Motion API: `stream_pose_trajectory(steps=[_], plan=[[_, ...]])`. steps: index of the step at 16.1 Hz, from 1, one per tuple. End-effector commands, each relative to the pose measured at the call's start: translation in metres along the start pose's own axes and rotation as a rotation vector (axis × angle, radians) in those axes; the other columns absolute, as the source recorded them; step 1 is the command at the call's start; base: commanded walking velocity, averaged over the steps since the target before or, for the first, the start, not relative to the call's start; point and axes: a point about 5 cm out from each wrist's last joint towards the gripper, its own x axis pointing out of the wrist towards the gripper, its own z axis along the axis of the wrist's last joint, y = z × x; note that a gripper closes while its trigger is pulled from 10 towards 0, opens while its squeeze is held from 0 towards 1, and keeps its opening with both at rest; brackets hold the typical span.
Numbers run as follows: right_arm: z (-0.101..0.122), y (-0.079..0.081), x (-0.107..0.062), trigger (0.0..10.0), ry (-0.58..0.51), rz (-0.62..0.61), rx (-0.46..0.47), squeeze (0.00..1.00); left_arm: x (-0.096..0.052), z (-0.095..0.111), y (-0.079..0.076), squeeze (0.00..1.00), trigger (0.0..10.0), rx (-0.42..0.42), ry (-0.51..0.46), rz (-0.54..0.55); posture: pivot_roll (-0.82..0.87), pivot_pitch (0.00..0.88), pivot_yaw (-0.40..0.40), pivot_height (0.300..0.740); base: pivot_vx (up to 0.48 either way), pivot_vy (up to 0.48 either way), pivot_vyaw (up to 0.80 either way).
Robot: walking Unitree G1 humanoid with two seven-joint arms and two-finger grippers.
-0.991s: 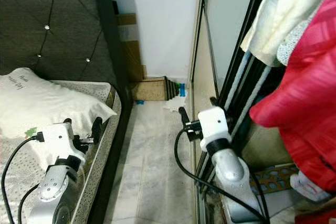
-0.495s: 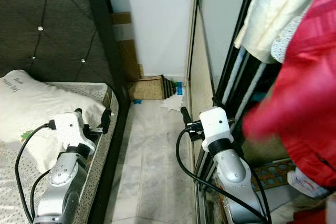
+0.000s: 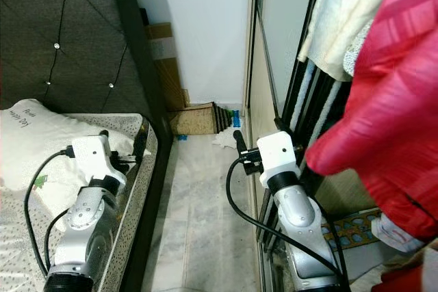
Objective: Clean up the room
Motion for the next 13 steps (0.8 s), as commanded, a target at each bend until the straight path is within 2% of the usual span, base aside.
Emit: stream_pose_trajectory(steps=[1, 3, 5, 9, 11, 13], plan=[[0.004, 0.000, -0.002, 10.0, -0.021, -0.012, 0.001, 0.00, -0.003, 0.003, 0.006, 0.00, 10.0, 0.032, -0.019, 0.004, -0.06, 0.000, 0.059, 0.740, 0.000, 0.000, 0.00], [0.000, 0.003, -0.013, 10.0, -0.004, 0.014, 0.013, 0.00, -0.011, 0.007, 0.015, 0.00, 10.0, 0.032, -0.034, 0.048, -0.03, 0.000, 0.041, 0.740, 0.000, 0.000, 0.00], [-0.008, 0.005, -0.013, 10.0, 0.019, 0.029, 0.021, 0.00, -0.018, 0.002, 0.022, 0.00, 10.0, 0.029, -0.023, 0.088, -0.01, 0.000, 0.028, 0.740, 0.000, 0.000, 0.00], [0.003, 0.007, 0.005, 10.0, -0.018, 0.093, 0.000, 0.00, -0.018, 0.002, 0.010, 0.00, 10.0, 0.007, -0.044, 0.091, 0.00, 0.000, -0.054, 0.740, 0.000, 0.000, 0.00], [0.006, 0.003, 0.007, 10.0, -0.021, 0.141, -0.020, 0.00, -0.020, 0.000, 0.004, 0.00, 10.0, -0.016, -0.052, 0.119, 0.00, 0.000, -0.118, 0.740, 0.000, 0.000, 0.00], [0.008, 0.001, 0.008, 10.0, -0.023, 0.162, -0.032, 0.00, -0.027, -0.003, -0.001, 0.00, 10.0, -0.040, -0.051, 0.144, 0.00, 0.000, -0.130, 0.740, 0.000, 0.000, 0.00]])
